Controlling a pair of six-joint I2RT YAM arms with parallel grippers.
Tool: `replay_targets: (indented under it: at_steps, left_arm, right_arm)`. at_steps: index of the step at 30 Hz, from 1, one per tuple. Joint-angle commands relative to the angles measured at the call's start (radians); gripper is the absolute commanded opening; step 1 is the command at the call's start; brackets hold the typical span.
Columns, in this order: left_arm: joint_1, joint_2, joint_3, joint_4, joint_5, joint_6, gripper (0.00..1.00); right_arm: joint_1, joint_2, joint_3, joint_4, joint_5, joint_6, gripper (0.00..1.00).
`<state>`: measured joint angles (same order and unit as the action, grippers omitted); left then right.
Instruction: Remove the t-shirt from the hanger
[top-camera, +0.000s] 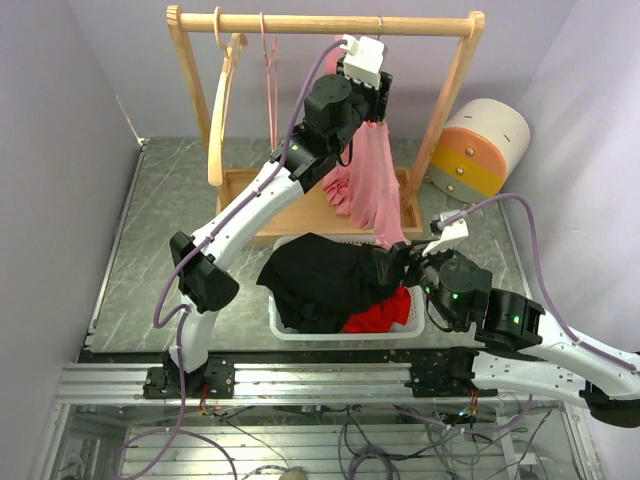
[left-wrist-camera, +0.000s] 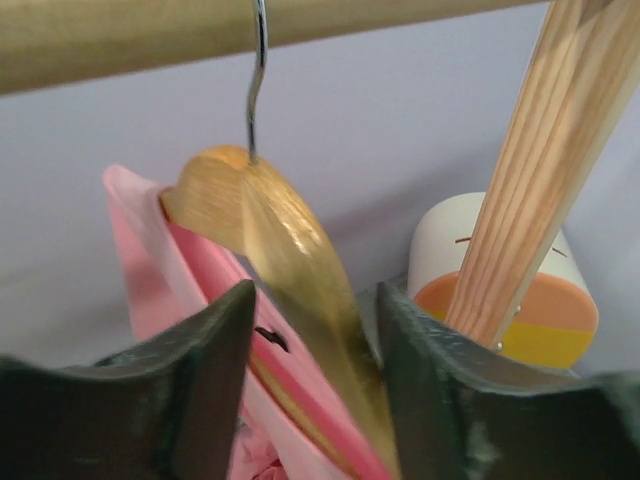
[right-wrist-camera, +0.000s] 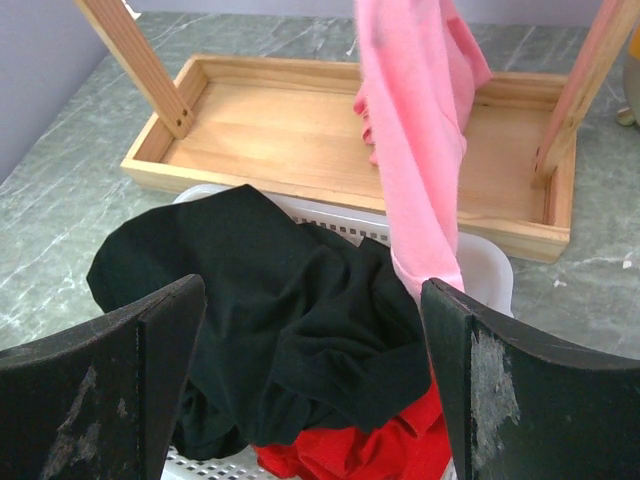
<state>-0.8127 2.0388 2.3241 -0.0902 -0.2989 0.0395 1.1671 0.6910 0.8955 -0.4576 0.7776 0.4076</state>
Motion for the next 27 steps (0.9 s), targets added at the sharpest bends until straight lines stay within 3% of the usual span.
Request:
replay_targets:
  at_steps: [1,4,8,10,27]
  left_arm:
    - [0.031,0.002,-0.026,-0.002,-0.012,-0.017,0.55]
    - [0.052,-0.008,-0.061,0.004,-0.003,-0.027,0.5]
    - [0.07,-0.021,-0.094,0.03,0.006,-0.033,0.17]
    - [0.076,-0.024,-0.105,0.046,0.011,-0.031,0.08]
    - [0.097,-0.133,-0.205,0.295,0.066,0.084,0.07]
  right_arm:
    - [0.003,-0.004,0.019,0.022,0.003,0.0,0.88]
    - [0.003,-0.001,0.023,0.027,0.002,-0.003,0.88]
    - [0.004,0.012,0.026,0.035,0.002,-0.012,0.88]
    - [0.004,0.022,0.028,0.036,0.0,-0.013,0.88]
    - [0.004,0.005,0.001,0.06,0.012,-0.017,0.88]
